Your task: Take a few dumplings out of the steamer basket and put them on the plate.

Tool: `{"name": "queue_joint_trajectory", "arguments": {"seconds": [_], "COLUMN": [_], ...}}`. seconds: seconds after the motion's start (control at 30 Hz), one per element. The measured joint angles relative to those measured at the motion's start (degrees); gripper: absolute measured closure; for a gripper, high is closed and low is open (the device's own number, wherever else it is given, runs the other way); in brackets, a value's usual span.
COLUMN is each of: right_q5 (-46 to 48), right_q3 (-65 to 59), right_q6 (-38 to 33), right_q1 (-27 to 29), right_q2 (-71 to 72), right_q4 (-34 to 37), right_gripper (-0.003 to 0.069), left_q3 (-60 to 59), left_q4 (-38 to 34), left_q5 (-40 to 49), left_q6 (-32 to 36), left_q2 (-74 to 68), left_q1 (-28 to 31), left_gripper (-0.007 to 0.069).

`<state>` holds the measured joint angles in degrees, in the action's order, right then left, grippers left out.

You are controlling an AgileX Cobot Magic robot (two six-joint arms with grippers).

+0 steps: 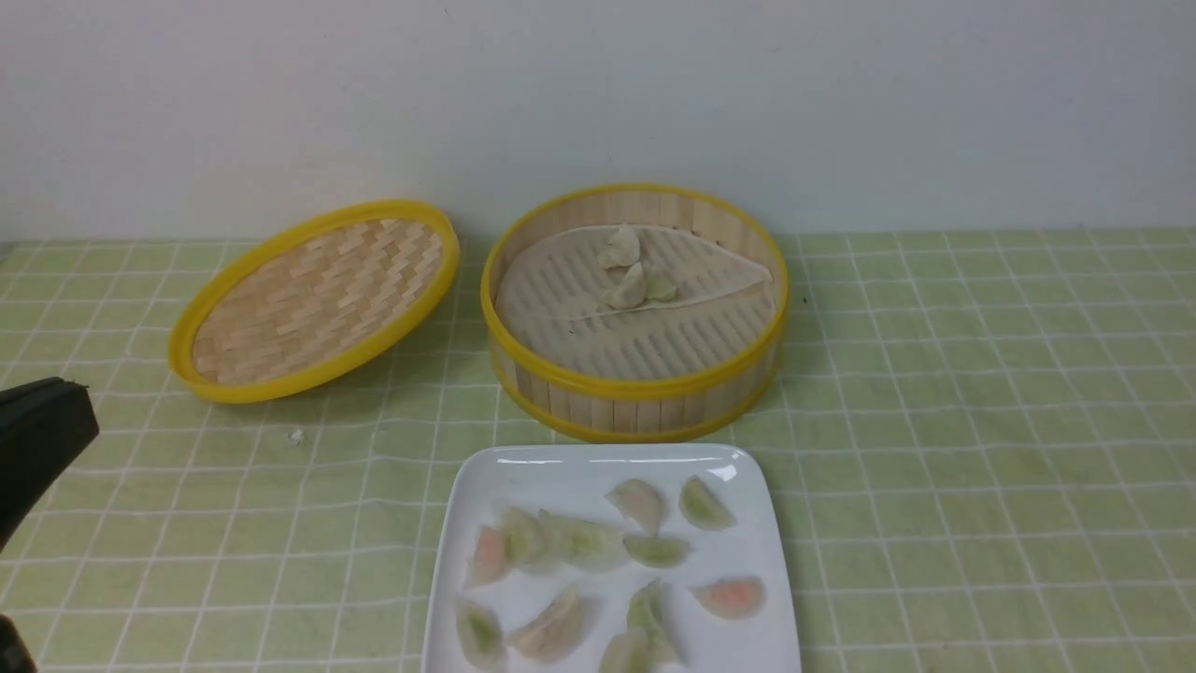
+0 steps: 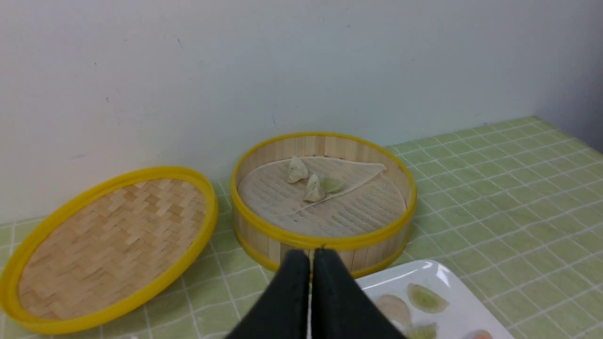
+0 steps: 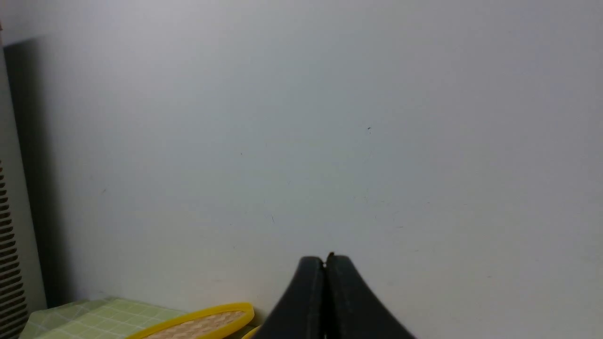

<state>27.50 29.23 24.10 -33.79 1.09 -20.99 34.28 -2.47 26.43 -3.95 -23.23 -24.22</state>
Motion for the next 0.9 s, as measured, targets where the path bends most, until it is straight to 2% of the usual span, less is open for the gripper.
{"name": "queue_joint_trajectory", "arguments": {"seconds": [0.37, 0.57, 0.6, 0.63, 0.77, 0.9], "right_q5": [0.4, 0.5, 0.5, 0.5, 0.5, 0.6], "right_q3": [0.0, 0.0, 0.0, 0.0, 0.0, 0.0], "right_q6": [0.3, 0.3, 0.3, 0.3, 0.3, 0.3], "right_q1": [0.0, 0.0, 0.0, 0.0, 0.0, 0.0], "right_q2": [0.0, 0.0, 0.0, 0.0, 0.0, 0.0], "right_q4": [0.0, 0.0, 0.0, 0.0, 0.0, 0.0], "right_gripper": [0.0673, 0.0673, 0.0673, 0.0673, 0.0673, 0.0673], "left_q3": [-0.7, -13.1, -13.7, -18.7, -27.2, -34.8], "left_q4": [-0.2, -0.4, -0.4, -0.4, -0.3, 0.0], "left_q5": [-0.2, -3.7, -3.7, -5.1, -7.2, -7.1], "left_q6": [1.7, 3.6, 3.6, 3.9, 3.9, 3.9], "left_q2": [0.8, 9.9, 10.3, 13.8, 20.3, 23.7], "left_q1": [1.3, 13.1, 13.5, 17.3, 20.9, 21.4], "left_gripper": [0.0631, 0.0631, 0.0631, 0.0631, 0.0631, 0.0631]}}
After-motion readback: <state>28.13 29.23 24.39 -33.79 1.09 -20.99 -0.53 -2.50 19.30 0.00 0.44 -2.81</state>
